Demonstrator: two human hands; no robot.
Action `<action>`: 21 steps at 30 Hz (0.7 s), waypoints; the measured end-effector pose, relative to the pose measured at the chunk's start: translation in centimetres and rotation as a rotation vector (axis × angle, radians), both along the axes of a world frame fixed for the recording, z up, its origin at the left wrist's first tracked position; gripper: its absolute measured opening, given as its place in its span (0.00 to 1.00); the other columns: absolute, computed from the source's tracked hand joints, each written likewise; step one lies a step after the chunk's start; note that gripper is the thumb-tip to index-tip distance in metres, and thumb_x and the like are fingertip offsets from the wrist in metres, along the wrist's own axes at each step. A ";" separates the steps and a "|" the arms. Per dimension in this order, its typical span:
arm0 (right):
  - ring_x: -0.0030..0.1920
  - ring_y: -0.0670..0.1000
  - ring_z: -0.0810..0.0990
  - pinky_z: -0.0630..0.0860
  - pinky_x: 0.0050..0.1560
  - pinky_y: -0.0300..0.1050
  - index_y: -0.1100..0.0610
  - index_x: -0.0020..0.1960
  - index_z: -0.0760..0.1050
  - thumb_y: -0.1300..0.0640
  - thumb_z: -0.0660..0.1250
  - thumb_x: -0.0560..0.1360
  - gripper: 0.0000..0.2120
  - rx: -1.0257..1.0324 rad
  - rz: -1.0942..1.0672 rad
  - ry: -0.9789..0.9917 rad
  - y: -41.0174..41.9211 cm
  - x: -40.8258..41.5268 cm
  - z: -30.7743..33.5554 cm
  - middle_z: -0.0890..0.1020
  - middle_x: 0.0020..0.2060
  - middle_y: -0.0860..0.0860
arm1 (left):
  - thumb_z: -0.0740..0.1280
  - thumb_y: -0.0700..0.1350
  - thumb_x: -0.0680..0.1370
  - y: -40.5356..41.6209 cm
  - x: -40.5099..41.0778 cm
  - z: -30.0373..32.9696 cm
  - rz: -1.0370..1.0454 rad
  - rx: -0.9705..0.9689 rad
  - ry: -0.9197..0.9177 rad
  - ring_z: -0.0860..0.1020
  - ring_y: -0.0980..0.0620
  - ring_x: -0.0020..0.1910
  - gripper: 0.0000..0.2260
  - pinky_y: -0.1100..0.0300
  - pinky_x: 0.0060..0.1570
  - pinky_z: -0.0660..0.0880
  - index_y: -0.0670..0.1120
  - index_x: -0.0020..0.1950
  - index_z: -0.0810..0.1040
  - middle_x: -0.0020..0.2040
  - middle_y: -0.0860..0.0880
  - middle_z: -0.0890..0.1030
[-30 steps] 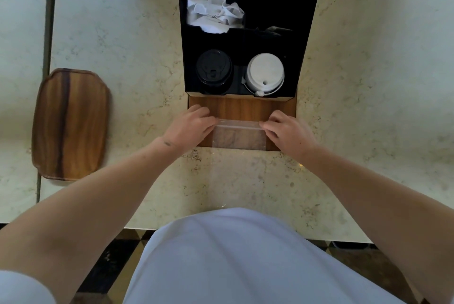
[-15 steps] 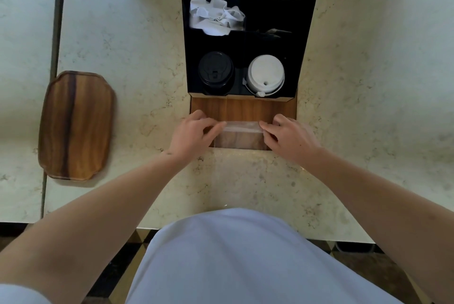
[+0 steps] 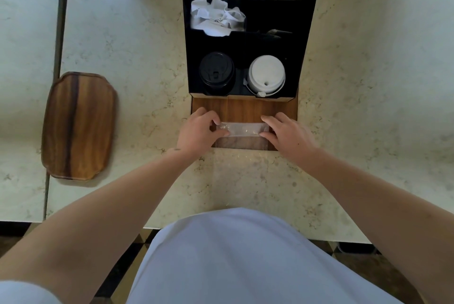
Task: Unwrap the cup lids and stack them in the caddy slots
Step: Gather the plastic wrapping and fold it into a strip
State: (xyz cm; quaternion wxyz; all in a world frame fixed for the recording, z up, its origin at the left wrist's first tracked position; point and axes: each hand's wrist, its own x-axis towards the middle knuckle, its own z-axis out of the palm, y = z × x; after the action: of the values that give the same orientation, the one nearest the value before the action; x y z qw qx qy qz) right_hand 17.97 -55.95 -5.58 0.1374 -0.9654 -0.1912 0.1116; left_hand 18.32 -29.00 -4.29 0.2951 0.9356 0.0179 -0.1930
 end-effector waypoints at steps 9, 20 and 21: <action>0.37 0.45 0.73 0.74 0.34 0.41 0.49 0.58 0.73 0.46 0.68 0.78 0.12 0.118 -0.037 0.158 0.2 0.6 -0.3 0.72 0.51 0.47 | 0.77 0.52 0.71 0.8 0.5 -0.5 -0.142 0.020 0.043 0.73 0.52 0.50 0.17 0.57 0.46 0.74 0.54 0.56 0.75 0.52 0.53 0.72; 0.40 0.54 0.77 0.72 0.39 0.49 0.55 0.44 0.79 0.58 0.66 0.79 0.06 0.072 0.106 -0.098 0.8 -0.5 0.6 0.79 0.39 0.50 | 0.70 0.41 0.76 0.1 0.2 0.1 -0.570 0.175 -0.354 0.76 0.45 0.46 0.03 0.51 0.45 0.74 0.46 0.48 0.83 0.45 0.48 0.80; 0.40 0.54 0.77 0.73 0.40 0.50 0.56 0.44 0.79 0.59 0.66 0.79 0.06 0.066 0.109 -0.103 0.8 -0.7 0.6 0.79 0.39 0.51 | 0.70 0.40 0.76 0.3 0.1 0.0 -0.574 0.178 -0.372 0.76 0.44 0.45 0.02 0.51 0.43 0.74 0.45 0.47 0.83 0.44 0.47 0.80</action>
State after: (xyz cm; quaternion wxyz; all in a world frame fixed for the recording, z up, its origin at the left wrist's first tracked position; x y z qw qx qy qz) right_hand 17.30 -55.17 -4.98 0.1529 -0.9530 -0.2539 0.0626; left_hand 18.38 -28.74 -4.25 0.1443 0.9437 -0.2831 -0.0919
